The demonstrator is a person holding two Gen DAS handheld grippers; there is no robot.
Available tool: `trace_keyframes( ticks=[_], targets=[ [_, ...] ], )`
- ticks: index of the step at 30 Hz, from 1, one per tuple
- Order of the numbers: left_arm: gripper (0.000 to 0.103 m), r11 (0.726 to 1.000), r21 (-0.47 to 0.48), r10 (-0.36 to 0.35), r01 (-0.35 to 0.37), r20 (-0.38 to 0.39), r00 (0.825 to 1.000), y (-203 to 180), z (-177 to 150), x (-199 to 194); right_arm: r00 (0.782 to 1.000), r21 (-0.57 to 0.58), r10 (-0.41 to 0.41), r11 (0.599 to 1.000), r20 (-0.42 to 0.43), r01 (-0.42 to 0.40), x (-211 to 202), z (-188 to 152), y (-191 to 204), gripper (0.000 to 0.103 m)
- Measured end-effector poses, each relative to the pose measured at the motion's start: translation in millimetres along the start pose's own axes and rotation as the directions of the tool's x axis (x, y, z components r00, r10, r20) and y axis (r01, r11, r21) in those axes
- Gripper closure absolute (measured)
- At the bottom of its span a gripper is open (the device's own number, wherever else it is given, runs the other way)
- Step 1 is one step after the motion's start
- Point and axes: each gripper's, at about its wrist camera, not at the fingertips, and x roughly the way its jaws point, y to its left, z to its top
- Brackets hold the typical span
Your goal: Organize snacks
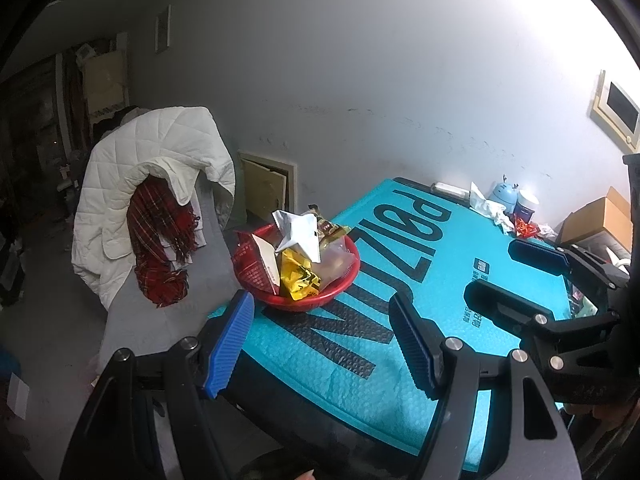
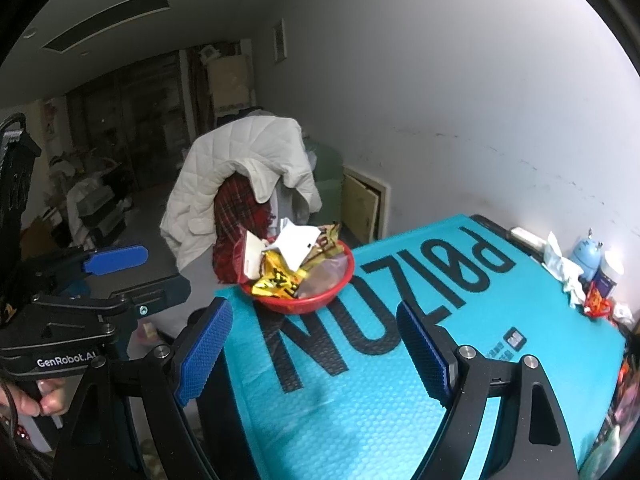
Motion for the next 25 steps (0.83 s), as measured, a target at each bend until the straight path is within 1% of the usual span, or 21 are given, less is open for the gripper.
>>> trace_keyframes(
  ticks=[7,12,22,25],
  targets=[
    [0.034,1.0,0.003,0.005,-0.004,-0.013,1.0,0.6,-2.0,1.2,1.0,0.005,-0.003,1.0,-0.002,0.003,-0.1,-0.3,0.3,0.018],
    [0.034,0.999,0.005,0.034,-0.034,-0.018,0.999,0.6,-1.9,3.4,1.0,0.008,-0.005,1.0,-0.008,0.005,0.3,-2.1,-1.5,0.018],
    [0.034,0.999,0.014,0.032,-0.032,-0.03,0.999,-1.2,-3.8,6.7,1.0,0.017,-0.013,1.0,-0.02,0.013,4.9,-2.0,-3.7,0.018],
    [0.034,1.0,0.009,0.021,-0.02,-0.03,0.999,1.5,-5.0,10.1,1.0,0.018,-0.021,1.0,-0.023,0.021,6.4,-2.2,-3.5,0.018]
  ],
)
